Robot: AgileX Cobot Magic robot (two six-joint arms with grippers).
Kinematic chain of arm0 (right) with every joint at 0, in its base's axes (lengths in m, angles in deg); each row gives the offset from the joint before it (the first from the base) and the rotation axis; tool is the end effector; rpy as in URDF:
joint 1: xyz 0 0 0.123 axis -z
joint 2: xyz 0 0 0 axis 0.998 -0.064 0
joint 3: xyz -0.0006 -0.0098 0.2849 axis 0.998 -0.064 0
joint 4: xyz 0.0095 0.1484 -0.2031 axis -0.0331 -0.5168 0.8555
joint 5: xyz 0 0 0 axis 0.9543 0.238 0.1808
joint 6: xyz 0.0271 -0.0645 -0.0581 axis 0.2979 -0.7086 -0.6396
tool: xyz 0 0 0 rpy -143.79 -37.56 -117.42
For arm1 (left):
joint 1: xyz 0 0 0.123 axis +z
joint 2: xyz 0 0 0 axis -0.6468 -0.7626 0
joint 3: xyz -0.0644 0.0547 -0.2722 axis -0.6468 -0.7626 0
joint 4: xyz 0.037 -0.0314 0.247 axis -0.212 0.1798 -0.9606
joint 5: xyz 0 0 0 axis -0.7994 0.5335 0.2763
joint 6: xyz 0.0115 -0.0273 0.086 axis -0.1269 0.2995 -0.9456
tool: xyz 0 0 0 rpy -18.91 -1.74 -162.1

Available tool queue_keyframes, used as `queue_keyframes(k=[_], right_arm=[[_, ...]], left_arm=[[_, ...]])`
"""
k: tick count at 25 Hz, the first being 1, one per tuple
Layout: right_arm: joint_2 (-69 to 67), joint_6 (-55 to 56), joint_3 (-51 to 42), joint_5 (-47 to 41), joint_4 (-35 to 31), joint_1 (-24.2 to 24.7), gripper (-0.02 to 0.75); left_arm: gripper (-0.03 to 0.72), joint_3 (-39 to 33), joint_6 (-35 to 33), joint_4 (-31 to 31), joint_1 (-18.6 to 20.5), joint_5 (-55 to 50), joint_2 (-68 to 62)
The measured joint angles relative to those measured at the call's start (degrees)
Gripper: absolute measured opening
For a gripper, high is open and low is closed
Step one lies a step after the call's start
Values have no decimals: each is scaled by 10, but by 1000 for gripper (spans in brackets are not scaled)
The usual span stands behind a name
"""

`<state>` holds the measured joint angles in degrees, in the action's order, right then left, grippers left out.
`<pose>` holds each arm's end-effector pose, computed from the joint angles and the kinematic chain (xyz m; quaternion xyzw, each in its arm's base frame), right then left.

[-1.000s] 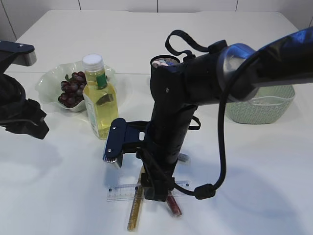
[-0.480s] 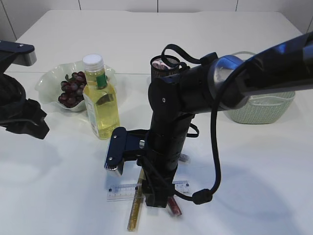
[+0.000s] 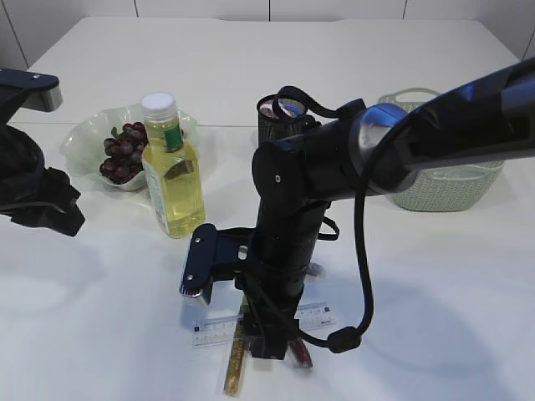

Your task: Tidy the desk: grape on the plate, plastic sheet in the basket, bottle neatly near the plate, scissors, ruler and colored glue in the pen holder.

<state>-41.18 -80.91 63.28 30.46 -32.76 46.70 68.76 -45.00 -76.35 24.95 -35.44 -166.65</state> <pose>0.3009 0.2681 0.1223 -0.6967 0.7113 0.0762 0.0533 0.2791 -0.0849 0.2415 0.1605 0.9670 -0.0647 0.1871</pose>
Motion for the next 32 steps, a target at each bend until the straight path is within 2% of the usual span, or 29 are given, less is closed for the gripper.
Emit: queue_keyframes(k=[4,11,26,32], right_arm=[[0,0,0,0,0,0,463],[0,0,0,0,8,0,305],[12,-1,0,1,15,0,296],[56,-18,0,10,-4,0,296]], left_arm=[[349,0,0,0,0,1,0],[349,0,0,0,0,1,0],[348,0,1,1,0,1,0],[348,0,1,1,0,0,0]])
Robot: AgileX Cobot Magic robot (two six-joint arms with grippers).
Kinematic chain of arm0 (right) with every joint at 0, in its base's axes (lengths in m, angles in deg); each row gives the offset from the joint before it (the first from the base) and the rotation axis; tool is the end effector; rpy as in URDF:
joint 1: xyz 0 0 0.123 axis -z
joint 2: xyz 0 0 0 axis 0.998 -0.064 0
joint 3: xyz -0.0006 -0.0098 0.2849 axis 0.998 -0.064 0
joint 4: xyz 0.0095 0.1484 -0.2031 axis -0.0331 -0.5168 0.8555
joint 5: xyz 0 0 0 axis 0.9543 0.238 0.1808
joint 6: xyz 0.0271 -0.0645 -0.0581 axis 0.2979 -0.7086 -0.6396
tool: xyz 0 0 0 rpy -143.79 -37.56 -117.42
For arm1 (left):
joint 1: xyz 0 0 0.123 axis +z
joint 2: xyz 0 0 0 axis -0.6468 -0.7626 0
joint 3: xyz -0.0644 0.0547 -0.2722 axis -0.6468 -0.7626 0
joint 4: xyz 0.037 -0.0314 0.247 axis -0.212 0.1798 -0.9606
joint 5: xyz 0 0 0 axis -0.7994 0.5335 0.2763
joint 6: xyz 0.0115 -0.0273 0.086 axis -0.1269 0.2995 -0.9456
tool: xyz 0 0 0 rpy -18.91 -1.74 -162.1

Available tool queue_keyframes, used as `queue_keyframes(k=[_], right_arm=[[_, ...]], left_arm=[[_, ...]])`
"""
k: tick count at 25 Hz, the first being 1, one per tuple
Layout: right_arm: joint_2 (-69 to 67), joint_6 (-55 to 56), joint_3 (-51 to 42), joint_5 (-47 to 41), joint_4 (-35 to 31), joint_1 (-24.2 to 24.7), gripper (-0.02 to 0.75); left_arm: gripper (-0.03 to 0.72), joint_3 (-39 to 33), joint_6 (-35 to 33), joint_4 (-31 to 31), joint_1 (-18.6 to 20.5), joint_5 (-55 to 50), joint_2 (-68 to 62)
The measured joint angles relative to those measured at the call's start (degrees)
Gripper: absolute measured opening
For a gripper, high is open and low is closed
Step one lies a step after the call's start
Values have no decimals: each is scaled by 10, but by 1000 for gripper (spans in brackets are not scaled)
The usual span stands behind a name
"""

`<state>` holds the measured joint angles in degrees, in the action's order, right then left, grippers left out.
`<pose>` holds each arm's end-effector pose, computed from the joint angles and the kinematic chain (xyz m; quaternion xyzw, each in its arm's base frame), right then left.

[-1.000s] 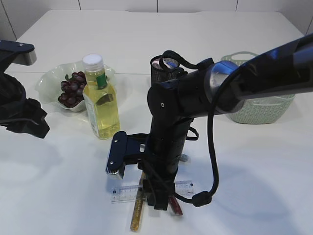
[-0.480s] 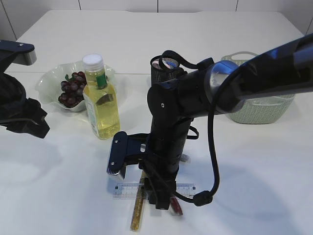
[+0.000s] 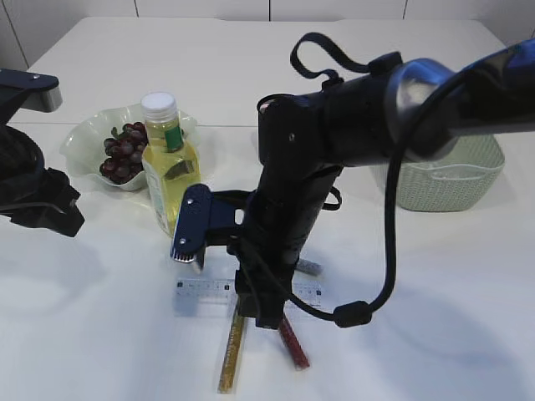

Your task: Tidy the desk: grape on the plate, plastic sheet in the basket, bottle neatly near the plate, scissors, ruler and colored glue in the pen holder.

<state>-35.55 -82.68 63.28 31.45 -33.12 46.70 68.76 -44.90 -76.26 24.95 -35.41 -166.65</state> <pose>0.3006 0.2681 0.1622 -0.7053 0.6964 0.0709 0.1118 0.2792 -0.0850 0.2416 0.1591 0.9671 -0.0656 0.1873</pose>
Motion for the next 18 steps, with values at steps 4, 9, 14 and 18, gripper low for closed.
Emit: queue_keyframes(k=[4,9,14,18], right_arm=[[26,-55,0,2,-68,15,295],[41,-124,0,1,-184,73,295],[45,-176,1,1,-266,138,295],[45,-249,1,4,-340,184,295]], left_arm=[[342,0,0,0,0,-2,0],[342,0,0,0,0,-8,0],[334,0,0,0,0,-21,0],[333,0,0,0,0,-40,0]])
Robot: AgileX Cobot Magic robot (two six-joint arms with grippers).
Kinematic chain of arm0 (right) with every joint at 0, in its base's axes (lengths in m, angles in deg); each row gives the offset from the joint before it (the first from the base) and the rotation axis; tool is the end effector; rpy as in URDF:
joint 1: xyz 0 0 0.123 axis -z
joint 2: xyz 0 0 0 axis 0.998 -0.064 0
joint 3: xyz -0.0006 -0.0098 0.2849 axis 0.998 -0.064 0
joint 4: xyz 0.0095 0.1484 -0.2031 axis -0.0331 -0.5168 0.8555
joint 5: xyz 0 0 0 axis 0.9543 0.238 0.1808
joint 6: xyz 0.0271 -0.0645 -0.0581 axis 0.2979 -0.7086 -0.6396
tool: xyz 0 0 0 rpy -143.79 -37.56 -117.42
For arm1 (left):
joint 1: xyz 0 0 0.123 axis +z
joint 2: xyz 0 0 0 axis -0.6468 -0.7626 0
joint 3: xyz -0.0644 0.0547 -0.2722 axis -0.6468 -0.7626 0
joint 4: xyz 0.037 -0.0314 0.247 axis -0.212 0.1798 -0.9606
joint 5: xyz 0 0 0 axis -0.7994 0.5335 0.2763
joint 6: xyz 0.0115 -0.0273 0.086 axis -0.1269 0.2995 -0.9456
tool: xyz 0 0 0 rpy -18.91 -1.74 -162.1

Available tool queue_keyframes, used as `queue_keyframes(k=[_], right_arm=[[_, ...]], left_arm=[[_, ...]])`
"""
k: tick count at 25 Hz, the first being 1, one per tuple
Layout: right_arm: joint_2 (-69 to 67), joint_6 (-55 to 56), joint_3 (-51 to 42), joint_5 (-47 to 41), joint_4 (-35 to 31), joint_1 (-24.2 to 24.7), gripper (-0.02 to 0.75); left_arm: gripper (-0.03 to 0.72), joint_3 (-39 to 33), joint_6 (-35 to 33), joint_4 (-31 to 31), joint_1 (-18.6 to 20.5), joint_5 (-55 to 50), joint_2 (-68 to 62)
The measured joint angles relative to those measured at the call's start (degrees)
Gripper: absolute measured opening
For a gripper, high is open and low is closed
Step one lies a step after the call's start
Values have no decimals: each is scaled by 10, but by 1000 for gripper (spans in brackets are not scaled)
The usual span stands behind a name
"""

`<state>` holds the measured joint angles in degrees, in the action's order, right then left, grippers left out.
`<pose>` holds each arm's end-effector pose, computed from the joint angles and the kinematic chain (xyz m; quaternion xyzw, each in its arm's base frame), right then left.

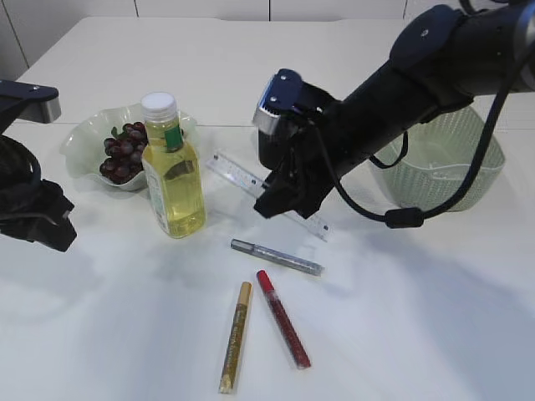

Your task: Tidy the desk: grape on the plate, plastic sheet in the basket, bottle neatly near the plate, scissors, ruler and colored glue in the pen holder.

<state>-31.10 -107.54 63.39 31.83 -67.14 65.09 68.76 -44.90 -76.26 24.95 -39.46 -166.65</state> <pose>0.3625 0.1930 0.2112 -0.5827 0.7329 0.2115 0.2802 0.2732 -0.0840 0.2394 0.1622 0.9728 -0.0645 0.1525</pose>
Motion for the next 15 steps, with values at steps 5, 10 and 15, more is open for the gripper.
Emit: queue_keyframes(k=[5,10,15], right_arm=[[0,-100,0,35,-168,51,295],[0,-227,0,89,-359,77,295],[-14,-327,8,107,-508,84,294]], left_arm=[[332,0,0,0,0,-8,0],[331,0,0,0,0,-9,0],[331,0,0,0,0,-9,0]])
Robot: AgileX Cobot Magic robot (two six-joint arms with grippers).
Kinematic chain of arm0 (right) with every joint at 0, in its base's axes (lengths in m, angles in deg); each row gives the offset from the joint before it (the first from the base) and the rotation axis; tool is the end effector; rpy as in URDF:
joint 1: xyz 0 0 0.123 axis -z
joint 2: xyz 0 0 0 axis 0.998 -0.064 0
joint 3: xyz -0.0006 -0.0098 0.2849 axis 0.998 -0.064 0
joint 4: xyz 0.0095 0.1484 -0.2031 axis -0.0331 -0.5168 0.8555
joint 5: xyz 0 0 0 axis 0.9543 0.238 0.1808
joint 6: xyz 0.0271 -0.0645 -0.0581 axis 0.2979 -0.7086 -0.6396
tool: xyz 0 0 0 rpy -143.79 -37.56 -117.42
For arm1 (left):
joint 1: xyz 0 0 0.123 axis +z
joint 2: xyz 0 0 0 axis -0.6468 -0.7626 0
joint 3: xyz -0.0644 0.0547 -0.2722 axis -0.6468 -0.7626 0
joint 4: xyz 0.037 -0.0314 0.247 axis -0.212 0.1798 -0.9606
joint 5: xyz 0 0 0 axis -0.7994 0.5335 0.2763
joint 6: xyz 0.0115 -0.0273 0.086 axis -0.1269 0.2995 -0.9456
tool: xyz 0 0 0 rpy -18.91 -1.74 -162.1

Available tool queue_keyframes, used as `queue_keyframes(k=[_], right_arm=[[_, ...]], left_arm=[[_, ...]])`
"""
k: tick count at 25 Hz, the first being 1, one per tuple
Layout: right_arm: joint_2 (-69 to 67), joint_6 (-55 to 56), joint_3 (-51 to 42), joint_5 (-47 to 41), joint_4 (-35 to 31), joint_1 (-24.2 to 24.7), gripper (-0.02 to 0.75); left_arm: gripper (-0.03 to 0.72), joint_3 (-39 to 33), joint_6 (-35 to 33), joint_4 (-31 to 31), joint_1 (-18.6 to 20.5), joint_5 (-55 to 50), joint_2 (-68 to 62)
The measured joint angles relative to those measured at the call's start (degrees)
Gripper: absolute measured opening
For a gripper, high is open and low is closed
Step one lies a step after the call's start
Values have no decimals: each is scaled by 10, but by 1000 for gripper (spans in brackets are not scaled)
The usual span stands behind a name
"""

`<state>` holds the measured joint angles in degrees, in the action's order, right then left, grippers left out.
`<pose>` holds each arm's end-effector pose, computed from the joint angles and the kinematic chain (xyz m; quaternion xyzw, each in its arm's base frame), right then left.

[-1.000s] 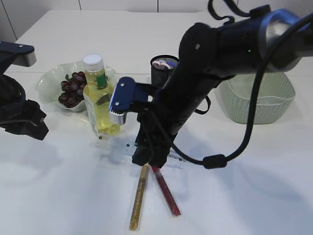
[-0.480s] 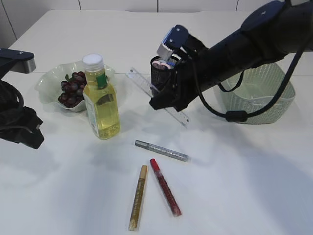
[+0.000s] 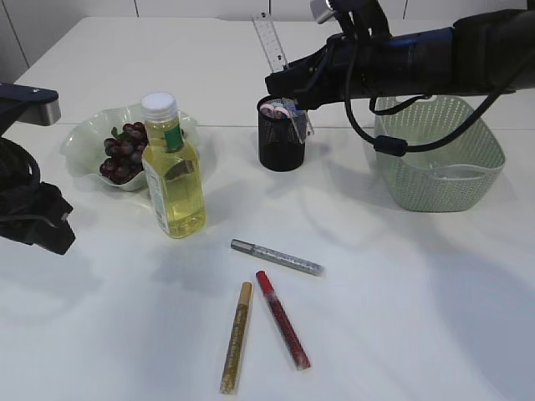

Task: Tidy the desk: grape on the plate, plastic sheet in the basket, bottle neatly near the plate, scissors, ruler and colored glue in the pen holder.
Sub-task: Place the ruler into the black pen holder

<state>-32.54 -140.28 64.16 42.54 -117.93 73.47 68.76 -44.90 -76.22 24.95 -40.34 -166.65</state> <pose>0.4232 0.1516 0.2463 -0.3711 0.7152 0.2367 0.5428 0.2719 -0.0838 0.2390 0.1627 0.9738 -0.0646 0.1449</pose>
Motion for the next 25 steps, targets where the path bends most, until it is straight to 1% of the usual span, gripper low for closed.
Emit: queue_keyframes(k=[2,5,13,18,22,25], right_arm=[[-15,-25,10,-4,-27,0,294],[-50,-37,46,-4,-41,0,294],[-166,-41,213,-5,-45,1,293],[-214,-38,311,-1,-45,1,293],[-238,-37,364,22,-46,1,293],[-251,-37,381,34,-47,1,293]], left_arm=[[331,0,0,0,0,0,0],[331,0,0,0,0,-1,0],[331,0,0,0,0,-3,0],[331,0,0,0,0,-3,0],[331,0,0,0,0,-4,0],[331,0,0,-1,0,-14,0]])
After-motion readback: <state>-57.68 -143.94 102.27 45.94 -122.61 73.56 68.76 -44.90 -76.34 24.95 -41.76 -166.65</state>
